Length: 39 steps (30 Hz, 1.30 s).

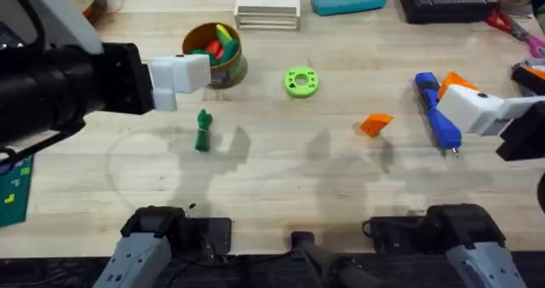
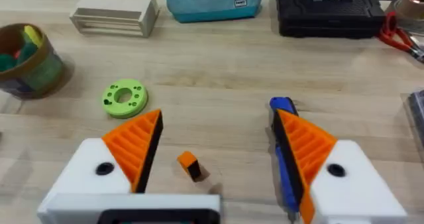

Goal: Pick up the gripper from the table and insert it into the empty holder that is missing its gripper. Then pick up a screw, insert it into the mounting hole, and use the screwdriver to tighten it. Finally, clean up the table by picking up the vegetable and placing it into the bucket.

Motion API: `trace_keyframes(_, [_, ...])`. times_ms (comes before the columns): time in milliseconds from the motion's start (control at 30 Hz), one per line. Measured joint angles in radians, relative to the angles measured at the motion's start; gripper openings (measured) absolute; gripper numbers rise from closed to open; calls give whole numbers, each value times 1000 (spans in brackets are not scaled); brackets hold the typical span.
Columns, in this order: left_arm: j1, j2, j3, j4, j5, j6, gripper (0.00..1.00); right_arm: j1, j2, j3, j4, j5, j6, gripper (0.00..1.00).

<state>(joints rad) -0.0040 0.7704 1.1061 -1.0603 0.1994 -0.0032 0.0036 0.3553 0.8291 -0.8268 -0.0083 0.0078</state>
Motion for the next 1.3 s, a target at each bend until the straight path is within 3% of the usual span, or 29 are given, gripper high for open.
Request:
trace_keyframes(200, [0,0,0,6,29,-26,986,0,0,0,0,0,0,991])
trace_keyframes(333, [0,1,-8,143,83,-29,987,0,0,0,0,0,0,990])
trace_keyframes(367, [-22,-6,-71,327,145,0,987,0,0,0,0,0,0,990])
trace_keyframes(433, [-53,-31,-160,443,180,11,987,0,0,0,0,0,0,991])
trace_keyframes(600, [-165,-187,-410,655,221,25,987,0,0,0,0,0,0,992])
trace_keyframes(800, [-320,-464,-651,814,236,34,987,0,0,0,0,0,0,991])
trace_keyframes(833, [-375,-562,-762,886,243,35,987,0,0,0,0,0,0,991])
trace_keyframes(1100, [-469,-753,-1066,1096,247,38,987,0,0,0,0,0,0,990])
trace_keyframes(1300, [-535,-764,-1099,1007,245,41,987,0,0,0,0,0,0,991])
